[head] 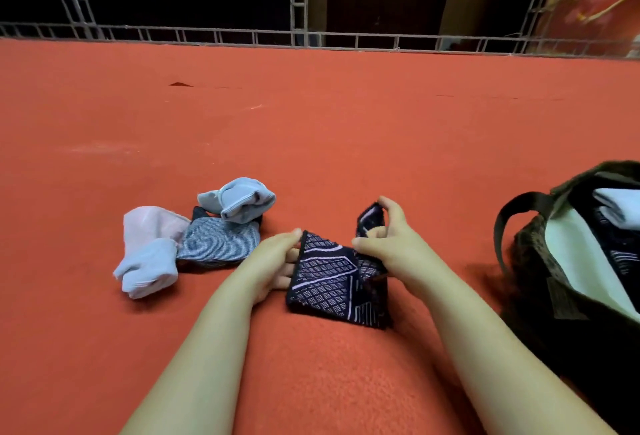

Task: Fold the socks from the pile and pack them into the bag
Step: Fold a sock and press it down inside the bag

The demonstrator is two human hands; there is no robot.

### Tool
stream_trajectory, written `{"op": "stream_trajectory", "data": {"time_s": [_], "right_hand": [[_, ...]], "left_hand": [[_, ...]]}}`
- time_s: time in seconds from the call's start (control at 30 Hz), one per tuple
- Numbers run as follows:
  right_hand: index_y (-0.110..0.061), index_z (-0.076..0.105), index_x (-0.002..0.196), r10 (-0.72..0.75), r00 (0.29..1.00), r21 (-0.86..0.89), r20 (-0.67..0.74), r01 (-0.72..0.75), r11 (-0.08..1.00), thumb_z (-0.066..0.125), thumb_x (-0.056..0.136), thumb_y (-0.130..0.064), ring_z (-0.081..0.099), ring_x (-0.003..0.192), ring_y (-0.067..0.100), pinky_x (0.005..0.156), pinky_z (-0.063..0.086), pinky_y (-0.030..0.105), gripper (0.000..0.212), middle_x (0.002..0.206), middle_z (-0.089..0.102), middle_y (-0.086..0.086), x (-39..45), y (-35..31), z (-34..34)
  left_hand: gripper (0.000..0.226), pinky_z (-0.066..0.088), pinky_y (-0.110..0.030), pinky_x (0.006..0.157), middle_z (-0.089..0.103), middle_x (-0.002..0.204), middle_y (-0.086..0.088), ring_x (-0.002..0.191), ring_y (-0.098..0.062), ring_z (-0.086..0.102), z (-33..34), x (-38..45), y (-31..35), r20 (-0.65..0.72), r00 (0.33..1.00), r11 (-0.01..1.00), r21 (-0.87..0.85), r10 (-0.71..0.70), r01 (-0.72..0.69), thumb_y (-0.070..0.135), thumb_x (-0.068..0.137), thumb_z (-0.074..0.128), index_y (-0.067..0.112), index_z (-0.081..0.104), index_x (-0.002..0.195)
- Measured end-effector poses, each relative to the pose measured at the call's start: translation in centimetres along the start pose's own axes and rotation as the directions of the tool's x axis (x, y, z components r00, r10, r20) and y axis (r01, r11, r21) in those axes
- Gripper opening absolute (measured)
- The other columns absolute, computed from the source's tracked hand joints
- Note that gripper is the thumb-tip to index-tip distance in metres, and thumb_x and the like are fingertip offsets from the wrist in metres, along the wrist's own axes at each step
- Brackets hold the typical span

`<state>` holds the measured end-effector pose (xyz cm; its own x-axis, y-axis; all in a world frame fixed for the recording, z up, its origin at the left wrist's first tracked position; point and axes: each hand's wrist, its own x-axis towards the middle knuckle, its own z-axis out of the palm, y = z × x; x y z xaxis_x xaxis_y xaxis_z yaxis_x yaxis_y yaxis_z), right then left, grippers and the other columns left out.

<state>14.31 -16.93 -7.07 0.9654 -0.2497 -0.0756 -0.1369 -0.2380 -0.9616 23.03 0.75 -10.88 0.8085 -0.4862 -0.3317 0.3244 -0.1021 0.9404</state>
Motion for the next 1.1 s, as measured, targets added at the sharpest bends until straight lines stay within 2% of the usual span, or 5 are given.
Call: {"op": "stream_trajectory", "data": {"time_s": [0.27,0.47,0.73,0.93,1.1], "right_hand": [[-0.013,0.044,0.125,0.131,0.990,-0.276,0.059,-0.110,0.955,0.073,0.075,-0.020,0.064,0.091,0.020,0.084,0.054,0.037,0.058,0.102,0.064,0.003,0.7,-1.0,6.0],[-0.014,0.051,0.116,0.161,0.936,0.269,0.313,-0.249,0.930,0.061,0.089,-0.009,0.066,0.085,0.021,0.079,0.054,0.031,0.028,0.099,0.066,0.005,-0.5,-0.5,5.3],[-0.014,0.046,0.128,0.136,0.953,0.361,-0.271,-0.030,0.932,0.064,0.088,-0.021,0.060,0.102,0.018,0.097,0.045,0.039,0.045,0.119,0.058,0.006,-0.3,3.9,0.2],[-0.014,0.064,0.110,0.199,0.949,0.356,0.243,-0.278,0.892,0.058,0.078,-0.046,0.068,0.080,0.020,0.076,0.053,0.036,0.045,0.097,0.072,0.007,-1.5,3.0,-0.4],[-0.017,0.063,0.100,0.032,0.972,0.283,0.233,-0.100,0.954,0.069,0.077,-0.025,0.066,0.074,0.011,0.063,0.051,0.025,0.026,0.089,0.072,-0.001,-2.5,2.8,-1.6]], "left_hand": [[0.054,0.054,-0.027,0.053,0.073,0.088,-0.010,0.066,-0.020,0.069,-0.8,0.2,0.1,0.048,0.998,0.994,-0.106,-0.031,0.036,0.049,0.100,0.027,0.009,0.064,0.106],[0.029,0.051,-0.024,0.054,0.069,0.078,-0.005,0.063,-0.015,0.064,-0.5,0.3,-0.2,0.002,1.000,0.999,0.015,0.031,-0.031,0.035,0.096,0.050,0.012,0.067,0.097],[0.010,0.052,-0.038,0.080,0.069,0.093,-0.010,0.082,-0.022,0.065,0.2,0.3,-0.6,0.007,0.992,0.992,-0.028,0.123,-0.123,0.017,0.094,0.054,0.010,0.060,0.100],[0.024,0.054,-0.042,0.083,0.067,0.105,-0.017,0.090,-0.027,0.066,2.8,-0.4,-0.2,-0.019,0.986,0.914,-0.374,0.165,-0.160,0.021,0.098,0.046,0.008,0.058,0.114],[0.024,0.057,-0.035,0.076,0.067,0.100,-0.011,0.084,-0.021,0.066,3.4,-0.8,0.6,-0.090,0.951,0.840,-0.450,0.294,-0.303,0.012,0.091,0.053,0.007,0.053,0.115]]}}
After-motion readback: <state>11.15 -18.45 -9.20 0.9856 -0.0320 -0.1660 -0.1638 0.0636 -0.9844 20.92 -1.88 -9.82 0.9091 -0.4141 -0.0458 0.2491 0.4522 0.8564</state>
